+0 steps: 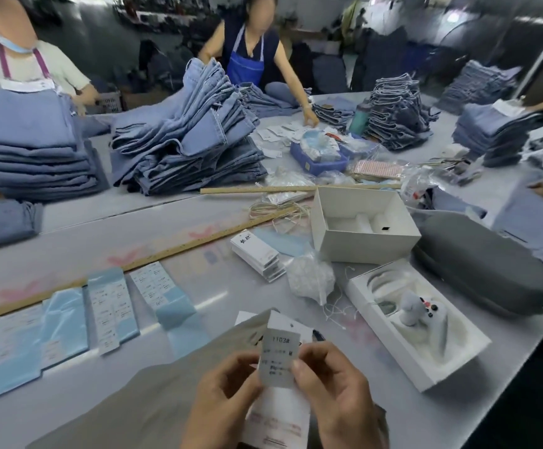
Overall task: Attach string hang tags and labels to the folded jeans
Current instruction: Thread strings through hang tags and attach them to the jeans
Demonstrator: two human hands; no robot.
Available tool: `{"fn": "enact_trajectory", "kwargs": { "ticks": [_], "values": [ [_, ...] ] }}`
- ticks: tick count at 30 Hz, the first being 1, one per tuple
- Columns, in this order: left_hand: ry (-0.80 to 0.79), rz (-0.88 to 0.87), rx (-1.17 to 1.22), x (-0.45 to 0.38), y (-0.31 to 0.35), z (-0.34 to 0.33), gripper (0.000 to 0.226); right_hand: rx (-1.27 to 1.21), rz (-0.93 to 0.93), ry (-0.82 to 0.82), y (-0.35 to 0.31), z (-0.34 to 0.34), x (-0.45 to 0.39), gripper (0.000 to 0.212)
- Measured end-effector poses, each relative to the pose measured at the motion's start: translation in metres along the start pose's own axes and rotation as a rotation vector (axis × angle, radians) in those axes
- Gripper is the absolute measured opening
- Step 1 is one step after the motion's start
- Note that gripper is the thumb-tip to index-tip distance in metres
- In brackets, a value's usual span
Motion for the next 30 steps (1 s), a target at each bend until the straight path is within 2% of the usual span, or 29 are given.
{"fn": "enact_trajectory", "kwargs": {
  "ticks": [3,6,10,21,27,30],
  "values": [
    [-0.028,-0.02,0.004,0.008,0.006,-0.001,0.015,0.029,-0.009,-0.073,-0.005,0.0,0.009,0.013],
    [0.095,-0.014,0.042,0.015,0.005,0.003,0.016,0.077,0.029,-0.104,-0.008,0.002,0.015,0.008],
    [0.149,0.027,0.098,0.024,0.003,0.007,0.018,0.247,0.093,-0.047,-0.003,0.005,0.021,0.026],
    [0.051,-0.034,0.072,0.032,0.012,0.006,0.023,0.491,0.025,0.028,-0.002,-0.001,0.025,0.017],
    [0.046,-0.089,0.018,0.035,0.012,0.009,0.022,0.61,0.102,0.041,-0.007,-0.009,0.03,0.018],
    [0.036,-0.107,0.022,0.038,0.015,0.01,0.018,0.602,0.069,0.038,-0.001,-0.01,0.029,0.017]
  ]
}}
Point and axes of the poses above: each hand's wrist, its own x-axis away from the middle knuckle, its own z-axis out of the back of the hand, y = z × x, the point moved 3 cm from there along -x, towards the middle knuckle, and after that the axes turned 15 degrees about -x, right-handed, at the moved point
